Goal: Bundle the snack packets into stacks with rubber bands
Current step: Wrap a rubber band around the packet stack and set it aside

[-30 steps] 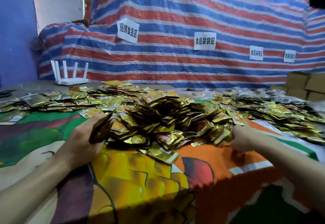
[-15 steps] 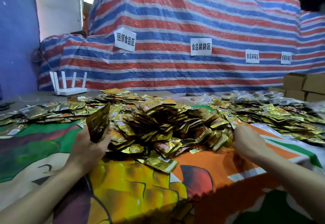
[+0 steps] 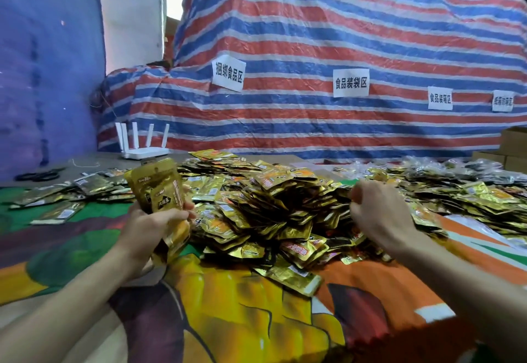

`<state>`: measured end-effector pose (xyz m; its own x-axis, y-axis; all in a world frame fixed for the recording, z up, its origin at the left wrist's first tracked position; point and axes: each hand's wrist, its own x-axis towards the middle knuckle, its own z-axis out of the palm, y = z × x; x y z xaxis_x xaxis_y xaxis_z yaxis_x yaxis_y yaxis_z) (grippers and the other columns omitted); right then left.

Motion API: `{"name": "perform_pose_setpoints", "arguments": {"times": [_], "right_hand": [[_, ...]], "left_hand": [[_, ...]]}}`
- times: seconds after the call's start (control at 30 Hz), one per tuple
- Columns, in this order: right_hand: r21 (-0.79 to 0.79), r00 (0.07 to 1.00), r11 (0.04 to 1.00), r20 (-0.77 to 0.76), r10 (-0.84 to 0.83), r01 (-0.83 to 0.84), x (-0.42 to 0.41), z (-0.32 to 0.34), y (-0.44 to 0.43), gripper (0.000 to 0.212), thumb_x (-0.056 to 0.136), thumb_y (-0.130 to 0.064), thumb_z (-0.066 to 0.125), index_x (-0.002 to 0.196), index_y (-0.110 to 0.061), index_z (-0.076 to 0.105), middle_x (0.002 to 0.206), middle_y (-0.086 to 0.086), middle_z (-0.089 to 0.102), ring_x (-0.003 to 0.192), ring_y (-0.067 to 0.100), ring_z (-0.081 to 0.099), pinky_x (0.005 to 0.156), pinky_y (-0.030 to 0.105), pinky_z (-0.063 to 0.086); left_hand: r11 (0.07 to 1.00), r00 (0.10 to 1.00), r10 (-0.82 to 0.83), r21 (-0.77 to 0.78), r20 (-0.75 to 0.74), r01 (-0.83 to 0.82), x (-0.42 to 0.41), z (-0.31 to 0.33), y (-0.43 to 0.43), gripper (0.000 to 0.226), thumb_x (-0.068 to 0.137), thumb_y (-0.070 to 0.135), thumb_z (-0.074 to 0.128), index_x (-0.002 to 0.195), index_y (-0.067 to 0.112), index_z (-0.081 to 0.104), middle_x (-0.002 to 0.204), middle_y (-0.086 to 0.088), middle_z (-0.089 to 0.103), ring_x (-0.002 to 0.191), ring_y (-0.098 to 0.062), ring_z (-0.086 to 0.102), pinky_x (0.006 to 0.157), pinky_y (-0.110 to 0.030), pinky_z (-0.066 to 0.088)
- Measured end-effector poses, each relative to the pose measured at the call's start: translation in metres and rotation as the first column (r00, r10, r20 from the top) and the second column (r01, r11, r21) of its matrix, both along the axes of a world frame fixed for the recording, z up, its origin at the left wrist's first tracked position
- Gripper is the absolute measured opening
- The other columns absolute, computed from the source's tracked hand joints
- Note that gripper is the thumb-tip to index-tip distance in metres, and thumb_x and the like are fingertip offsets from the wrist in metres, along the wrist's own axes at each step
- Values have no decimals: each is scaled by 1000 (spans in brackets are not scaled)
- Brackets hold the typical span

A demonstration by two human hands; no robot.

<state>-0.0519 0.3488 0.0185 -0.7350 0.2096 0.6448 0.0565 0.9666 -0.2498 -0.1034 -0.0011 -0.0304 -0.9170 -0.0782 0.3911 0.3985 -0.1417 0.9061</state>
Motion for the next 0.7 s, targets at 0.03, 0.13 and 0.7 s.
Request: {"name": "perform_pose_setpoints", "arguments": {"times": [0.03,0.13,0.7], "right_hand": [[-6,997,997,-17,81,-81,-4,-1,-21,11,90,-7,60,93,-8,71,82,9,70,72,28,66,68,41,58],[-56,944,943,-57,324,-327,-16,-6,-87,11,90,-12,62,91,-14,73,84,3,73,76,24,68,68,39,57],[-420,671,561,-175,721,-713,-74,-35,-232,18,78,-14,86,75,-20,69,72,-4,72,67,5,69,66,27,61]], "left_hand": [[999,999,-33,34,11,33,1,-1,-3,34,79,-14,60,79,14,79,84,-12,76,74,-26,73,66,-36,61],[988,987,-120,113,104,108,4,-11,-10,28,72,-7,61,71,12,81,79,-11,76,64,-23,72,55,-31,60],[995,931,22,79,364,-55,13,-6,-35,19,66,1,74,85,-4,77,93,-24,71,87,-37,65,90,-53,53]]}}
